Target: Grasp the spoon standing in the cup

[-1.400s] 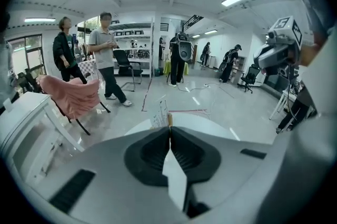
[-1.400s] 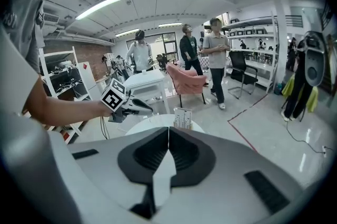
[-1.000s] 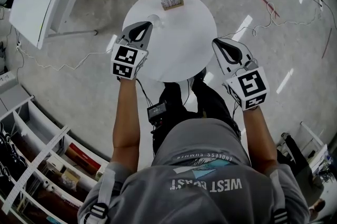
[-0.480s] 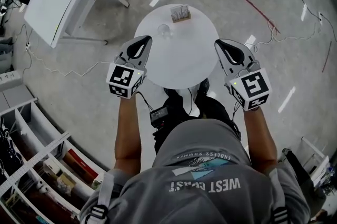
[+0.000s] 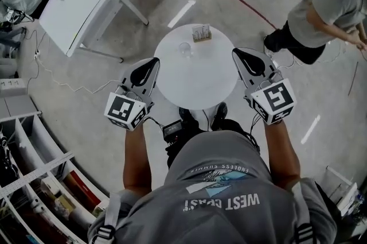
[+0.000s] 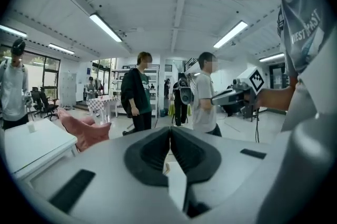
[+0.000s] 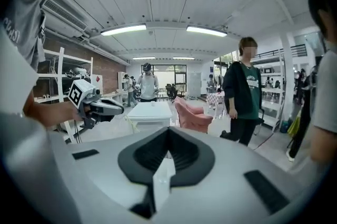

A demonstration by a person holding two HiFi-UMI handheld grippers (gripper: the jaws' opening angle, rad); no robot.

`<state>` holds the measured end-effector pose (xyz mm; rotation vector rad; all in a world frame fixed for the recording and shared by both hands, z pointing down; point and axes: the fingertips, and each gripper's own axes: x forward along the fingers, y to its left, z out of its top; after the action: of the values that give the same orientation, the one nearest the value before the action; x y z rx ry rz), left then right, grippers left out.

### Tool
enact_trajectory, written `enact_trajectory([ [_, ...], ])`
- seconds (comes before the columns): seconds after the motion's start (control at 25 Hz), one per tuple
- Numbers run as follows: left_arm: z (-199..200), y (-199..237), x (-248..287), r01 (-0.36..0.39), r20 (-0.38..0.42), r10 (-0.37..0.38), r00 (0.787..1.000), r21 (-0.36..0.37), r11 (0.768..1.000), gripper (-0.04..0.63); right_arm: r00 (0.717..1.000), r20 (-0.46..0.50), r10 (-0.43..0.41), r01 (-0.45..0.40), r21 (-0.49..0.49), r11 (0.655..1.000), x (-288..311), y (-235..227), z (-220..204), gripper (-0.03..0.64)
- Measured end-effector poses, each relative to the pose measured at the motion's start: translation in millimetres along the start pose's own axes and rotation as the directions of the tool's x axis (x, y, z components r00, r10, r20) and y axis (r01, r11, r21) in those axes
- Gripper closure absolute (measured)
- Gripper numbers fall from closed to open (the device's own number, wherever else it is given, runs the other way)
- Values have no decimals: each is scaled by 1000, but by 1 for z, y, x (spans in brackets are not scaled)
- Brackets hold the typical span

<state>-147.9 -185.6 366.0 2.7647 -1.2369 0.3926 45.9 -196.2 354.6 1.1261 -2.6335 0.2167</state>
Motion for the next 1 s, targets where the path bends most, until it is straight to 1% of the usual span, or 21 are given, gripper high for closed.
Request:
enact_trajectory([
  [0.12,15,2,-12,-1,51,2,999,-22,1000,588,998,48,39,-41,31,999,-2,2,13,617],
  [0.2,22,7,-17,-8,70,10,997,-19,1000,588,996,68,53,-56,42,998,-2,1,20,615],
  [0.36,36,12,-29,-20,113,23,993,-22,1000,588,994,89,57,-58,13,998,-4,2,32,617],
  [0.52,43,15,-41,-28,149,33,988,-33,999,588,994,96,48,-48,2,999,-7,3,35,615],
  [0.76,41,18,-52,-36,166,41,985,-35,999,588,995,94,39,-38,-9,999,-9,10,34,615],
  [1.0,32,21,-56,-28,164,35,986,-44,999,588,996,81,35,-34,-19,999,-9,18,33,615],
])
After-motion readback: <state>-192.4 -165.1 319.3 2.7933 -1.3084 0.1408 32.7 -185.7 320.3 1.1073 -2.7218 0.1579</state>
